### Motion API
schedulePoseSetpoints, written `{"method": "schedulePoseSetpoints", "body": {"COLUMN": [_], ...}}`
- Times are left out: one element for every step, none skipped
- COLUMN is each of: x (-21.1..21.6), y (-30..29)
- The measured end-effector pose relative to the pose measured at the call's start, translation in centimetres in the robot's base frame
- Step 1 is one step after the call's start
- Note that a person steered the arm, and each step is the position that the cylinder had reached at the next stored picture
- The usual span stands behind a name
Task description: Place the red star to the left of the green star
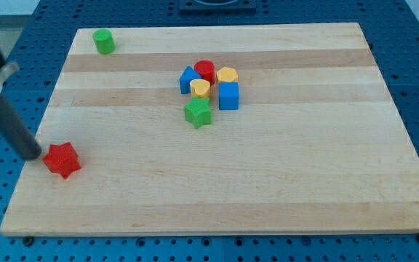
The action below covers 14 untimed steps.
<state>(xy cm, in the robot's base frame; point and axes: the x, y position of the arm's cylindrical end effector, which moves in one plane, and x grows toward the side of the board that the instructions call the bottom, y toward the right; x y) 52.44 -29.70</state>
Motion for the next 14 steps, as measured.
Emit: {"method": "schedulePoseSetpoints", "body": {"x": [0.7,-0.3,-0.3,0.3,0.6,1.2,0.6,-1.9,-2.1,1.7,0.7,-3.2,-6.0,-6.0], "y": [-0.8,3.0,4.2,-0.7,3.5,9.9,12.6,14.4,13.7,10.4,17.5,18.6,17.8,16.5]}}
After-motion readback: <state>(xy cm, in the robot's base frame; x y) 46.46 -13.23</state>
